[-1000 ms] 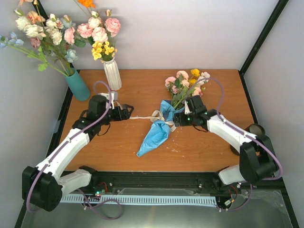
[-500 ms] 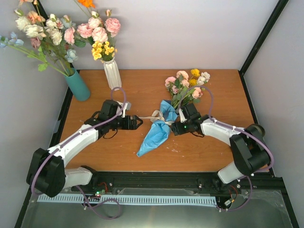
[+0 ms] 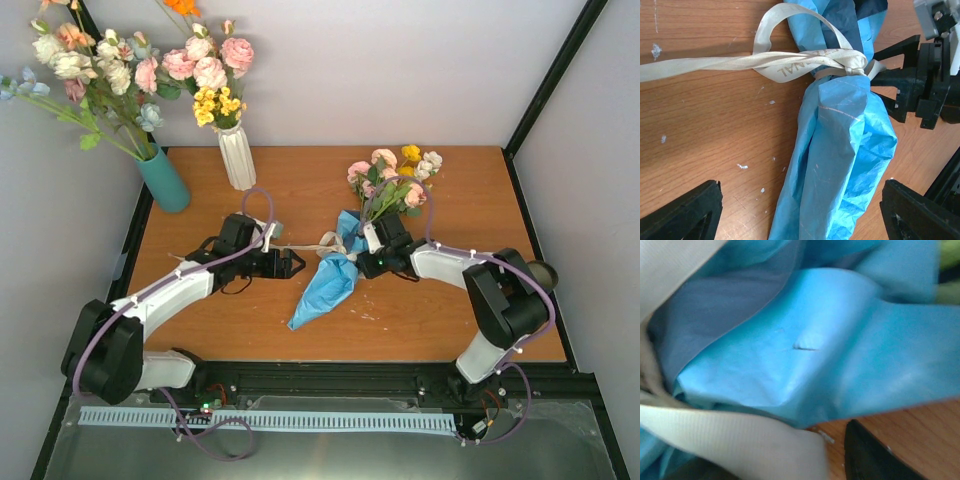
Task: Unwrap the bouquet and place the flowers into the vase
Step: Untie the ribbon from the wrapping paper.
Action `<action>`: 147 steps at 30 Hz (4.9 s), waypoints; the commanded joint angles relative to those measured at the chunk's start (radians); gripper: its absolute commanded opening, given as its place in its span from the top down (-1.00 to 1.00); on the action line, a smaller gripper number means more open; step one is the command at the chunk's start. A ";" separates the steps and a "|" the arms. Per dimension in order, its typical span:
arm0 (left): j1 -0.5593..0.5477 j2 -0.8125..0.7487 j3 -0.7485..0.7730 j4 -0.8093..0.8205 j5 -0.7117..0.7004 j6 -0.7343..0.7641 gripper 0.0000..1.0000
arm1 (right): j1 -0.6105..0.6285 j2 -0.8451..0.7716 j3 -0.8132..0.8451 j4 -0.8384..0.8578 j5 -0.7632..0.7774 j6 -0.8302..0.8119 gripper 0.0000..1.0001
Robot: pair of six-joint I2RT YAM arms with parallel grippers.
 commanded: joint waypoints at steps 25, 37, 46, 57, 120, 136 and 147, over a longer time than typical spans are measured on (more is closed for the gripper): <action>-0.015 -0.002 -0.021 0.054 0.042 0.033 -0.59 | 0.020 -0.310 0.127 -0.224 -0.071 0.200 0.95; -0.189 0.159 0.039 0.080 -0.098 0.048 -0.61 | 0.020 -0.408 0.330 -0.358 -0.062 0.220 0.95; -0.215 0.240 0.043 0.138 -0.161 0.037 0.67 | 0.020 -0.515 0.447 -0.429 -0.005 0.226 0.94; -0.215 0.157 0.001 0.118 -0.280 -0.026 0.99 | 0.020 -0.711 0.438 -0.471 0.278 0.297 0.94; -0.284 0.052 0.192 -0.262 -0.349 -0.028 -0.30 | 0.001 0.010 0.869 -0.582 0.078 0.186 -1.00; -0.467 0.377 0.416 -0.132 -0.277 -0.130 -0.30 | -0.138 -0.419 -0.019 -0.150 -0.149 0.531 -0.82; -0.472 0.506 0.468 -0.111 -0.343 -0.118 -0.18 | -0.162 -0.143 -0.002 0.085 -0.336 0.634 -0.58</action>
